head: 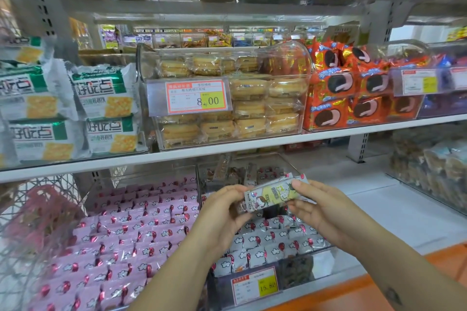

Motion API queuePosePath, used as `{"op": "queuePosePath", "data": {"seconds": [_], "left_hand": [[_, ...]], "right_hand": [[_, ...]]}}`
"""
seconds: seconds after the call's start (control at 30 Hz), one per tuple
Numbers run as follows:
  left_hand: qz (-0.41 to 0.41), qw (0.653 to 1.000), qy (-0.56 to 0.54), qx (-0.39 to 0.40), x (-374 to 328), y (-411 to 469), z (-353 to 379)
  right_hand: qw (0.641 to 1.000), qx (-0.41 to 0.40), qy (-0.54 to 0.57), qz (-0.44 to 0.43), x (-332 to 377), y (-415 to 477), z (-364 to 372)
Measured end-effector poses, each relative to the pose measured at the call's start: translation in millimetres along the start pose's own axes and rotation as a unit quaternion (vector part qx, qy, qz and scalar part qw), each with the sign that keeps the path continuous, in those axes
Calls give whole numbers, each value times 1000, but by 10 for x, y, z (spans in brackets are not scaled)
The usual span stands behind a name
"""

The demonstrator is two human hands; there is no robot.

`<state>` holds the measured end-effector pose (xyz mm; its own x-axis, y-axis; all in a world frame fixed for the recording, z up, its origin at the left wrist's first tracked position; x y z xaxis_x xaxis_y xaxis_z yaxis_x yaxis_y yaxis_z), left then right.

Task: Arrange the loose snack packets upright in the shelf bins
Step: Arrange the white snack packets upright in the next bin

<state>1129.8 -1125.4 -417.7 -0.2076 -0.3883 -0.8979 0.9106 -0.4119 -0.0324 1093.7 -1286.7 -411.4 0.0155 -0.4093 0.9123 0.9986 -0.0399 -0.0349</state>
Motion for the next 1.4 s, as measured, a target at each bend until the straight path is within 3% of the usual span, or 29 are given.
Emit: {"op": "queuePosePath", "data": {"seconds": [0.07, 0.2, 0.3, 0.5, 0.63, 0.73, 0.83, 0.93, 1.1, 1.3, 1.4], "left_hand": [[1, 1000, -21, 18, 0, -9, 45], [14, 989, 137, 46, 14, 19, 62], [16, 989, 139, 47, 14, 20, 77], [28, 980, 162, 112, 60, 46, 209], [21, 965, 236, 116, 64, 100, 209], [81, 912, 401, 26, -177, 160, 42], [104, 882, 458, -43, -337, 240, -125], [98, 852, 514, -25, -303, 368, -93], [85, 790, 608, -3, -221, 596, -2], [54, 668, 742, 30, -127, 821, 101], [48, 616, 784, 56, -33, 922, 165]], "right_hand": [[1000, 4, -7, -1, -8, -2, 13], [998, 9, -55, -15, 23, -9, 25], [997, -2, -81, -15, 54, -2, -36], [988, 67, -138, 12, 111, -71, -7], [980, 27, -194, -29, 242, -74, -148], [940, -82, -316, -96, 496, -91, -387], [872, -153, -438, -154, 703, -65, -486], [842, -103, -504, -161, 667, 117, -381], [776, 19, -622, -102, 457, 433, -156], [712, 105, -691, -66, 271, 679, 8], [706, 111, -696, -72, 250, 795, -45]]}}
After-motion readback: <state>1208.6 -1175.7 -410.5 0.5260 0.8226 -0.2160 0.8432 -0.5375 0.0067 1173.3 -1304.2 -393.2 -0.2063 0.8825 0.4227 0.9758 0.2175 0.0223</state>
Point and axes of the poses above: each hand's wrist, its own y-axis towards the middle knuckle, its own z-axis out of the palm, x = y × z, the point moved 8 cm from there along y, towards the middle knuckle, and after that the axes turned 4 degrees about x, right-handed, at the moved point
